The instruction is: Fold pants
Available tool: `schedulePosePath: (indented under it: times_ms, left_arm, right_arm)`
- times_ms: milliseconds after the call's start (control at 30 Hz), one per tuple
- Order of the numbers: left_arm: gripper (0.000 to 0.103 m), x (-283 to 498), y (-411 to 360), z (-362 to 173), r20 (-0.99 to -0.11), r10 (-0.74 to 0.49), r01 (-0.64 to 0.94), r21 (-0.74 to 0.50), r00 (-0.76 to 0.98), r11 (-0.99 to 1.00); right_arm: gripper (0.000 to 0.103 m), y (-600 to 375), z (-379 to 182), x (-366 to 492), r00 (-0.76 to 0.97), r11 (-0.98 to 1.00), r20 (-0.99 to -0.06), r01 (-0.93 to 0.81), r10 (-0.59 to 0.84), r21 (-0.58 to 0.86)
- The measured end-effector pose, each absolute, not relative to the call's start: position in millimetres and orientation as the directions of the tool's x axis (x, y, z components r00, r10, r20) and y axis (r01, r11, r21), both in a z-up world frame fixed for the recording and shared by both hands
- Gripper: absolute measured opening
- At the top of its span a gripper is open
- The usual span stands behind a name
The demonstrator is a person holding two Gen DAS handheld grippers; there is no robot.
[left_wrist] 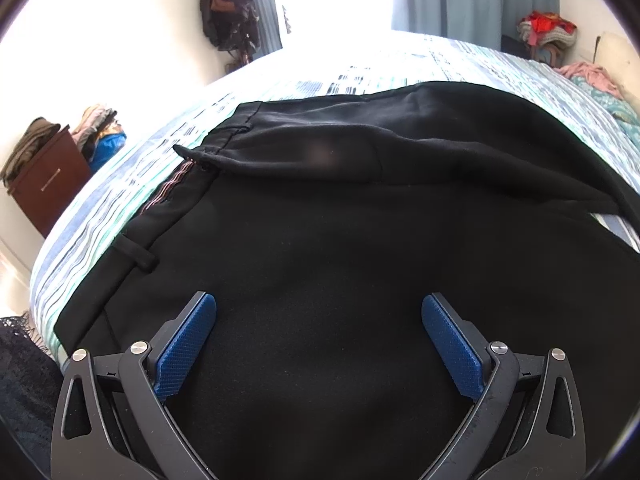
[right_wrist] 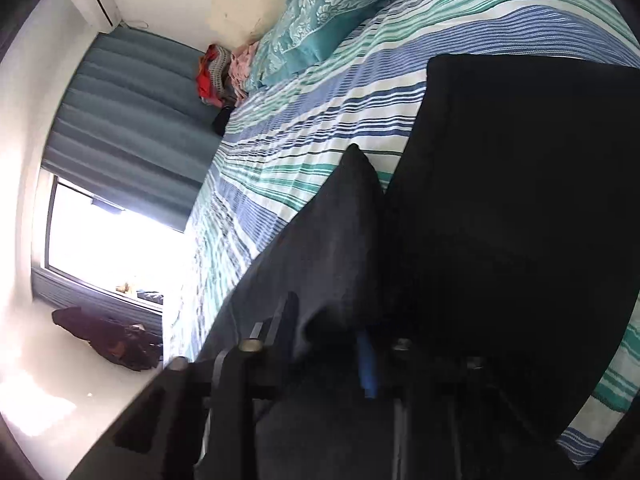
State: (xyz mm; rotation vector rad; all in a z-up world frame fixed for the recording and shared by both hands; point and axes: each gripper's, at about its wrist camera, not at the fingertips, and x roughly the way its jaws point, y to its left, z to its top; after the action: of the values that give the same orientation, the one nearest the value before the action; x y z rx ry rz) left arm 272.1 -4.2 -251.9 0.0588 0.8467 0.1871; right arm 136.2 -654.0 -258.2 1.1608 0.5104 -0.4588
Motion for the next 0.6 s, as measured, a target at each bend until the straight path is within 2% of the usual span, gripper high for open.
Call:
schedulePosePath:
  times_ms: [133,233,300,367,467,533,600]
  left_arm:
    - [0.103,271,-9,-249,-0.746,0.248,-0.198,0.157,0.619,0.968]
    - [0.102,276,-13,-236,-0.806,0.276,-0.232,0.176,0.524,0.957]
    - [0.102,289,-17,-219,-0.848,0.142,-0.185,0.054,0.511,0.981]
    - [0.102,313,-22,-198,-0.854,-0.032,-0.125,-0.113,0.519,0.986]
    - [0.102,372,-36,-178,-0.853,-0.235,-0.061,-0.296,0.466,0.953]
    - [0.102,416,-43,-177,-0.846,-0.307,-0.076,-0.375,0.436,0.924]
    - [0.102,453,-49,-182,-0.859,-0.295,-0.121,-0.374,0.419,0.919]
  right_arm:
    - [0.007,-652,-242,130,0.78,0.399,-0.614,0.605,-0.123,0.689]
    - [0.007,-639,-205,131,0.81,0.531,-0.566,0.551,-0.154,0.644]
    - [0.007,-630,-184,125,0.834,0.605,-0.527,0.506,-0.162,0.615]
    - [0.007,-624,-167,116,0.857,0.655,-0.487,0.467,-0.169,0.594]
    - [0.007,-622,-157,104,0.882,0.674,-0.442,0.427,-0.163,0.603]
    - [0.007,-625,-156,101,0.891,0.673,-0.424,0.413,-0.161,0.613]
    - [0.007,-625,-154,104,0.902,0.679,-0.404,0.393,-0.153,0.62]
